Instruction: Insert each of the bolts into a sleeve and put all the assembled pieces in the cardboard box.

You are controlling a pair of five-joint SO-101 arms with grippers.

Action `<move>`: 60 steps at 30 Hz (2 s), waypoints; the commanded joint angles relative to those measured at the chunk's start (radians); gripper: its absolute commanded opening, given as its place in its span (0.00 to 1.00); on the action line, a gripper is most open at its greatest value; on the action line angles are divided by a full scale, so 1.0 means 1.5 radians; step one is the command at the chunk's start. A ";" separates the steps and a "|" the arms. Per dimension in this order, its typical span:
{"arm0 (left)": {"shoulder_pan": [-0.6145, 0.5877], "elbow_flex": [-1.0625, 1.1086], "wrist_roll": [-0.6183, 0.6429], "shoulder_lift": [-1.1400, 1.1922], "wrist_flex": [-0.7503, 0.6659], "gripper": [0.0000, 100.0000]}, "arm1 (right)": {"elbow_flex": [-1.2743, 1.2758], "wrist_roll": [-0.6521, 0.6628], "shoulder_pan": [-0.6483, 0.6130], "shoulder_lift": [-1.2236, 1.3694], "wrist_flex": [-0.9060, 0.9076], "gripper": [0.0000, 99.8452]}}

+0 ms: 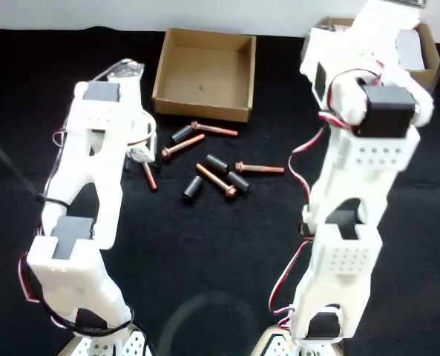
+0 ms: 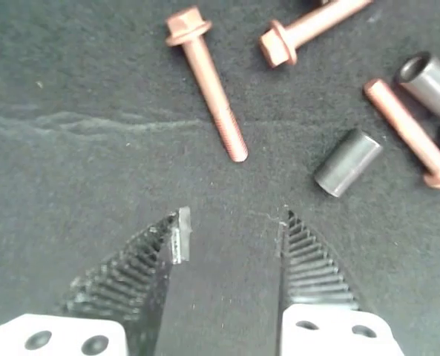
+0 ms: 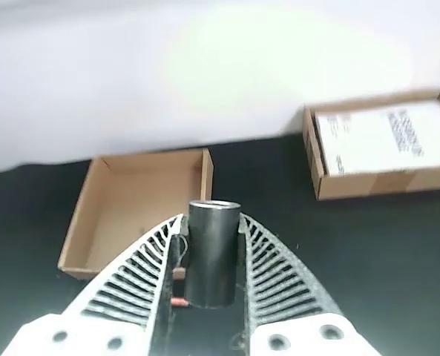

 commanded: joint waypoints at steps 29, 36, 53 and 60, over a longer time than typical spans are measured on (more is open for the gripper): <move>-0.015 -0.068 0.065 0.155 -0.106 0.22 | 1.186 0.037 -0.029 -0.784 -0.106 0.01; -0.017 -0.068 0.082 0.192 -0.149 0.20 | 1.220 0.036 -0.029 -0.831 -0.102 0.01; -0.057 -0.068 0.083 0.255 -0.247 0.18 | 1.391 0.041 0.021 -0.959 -0.105 0.01; -0.056 -0.068 0.082 0.261 -0.274 0.07 | 1.425 0.041 0.050 -0.979 -0.101 0.01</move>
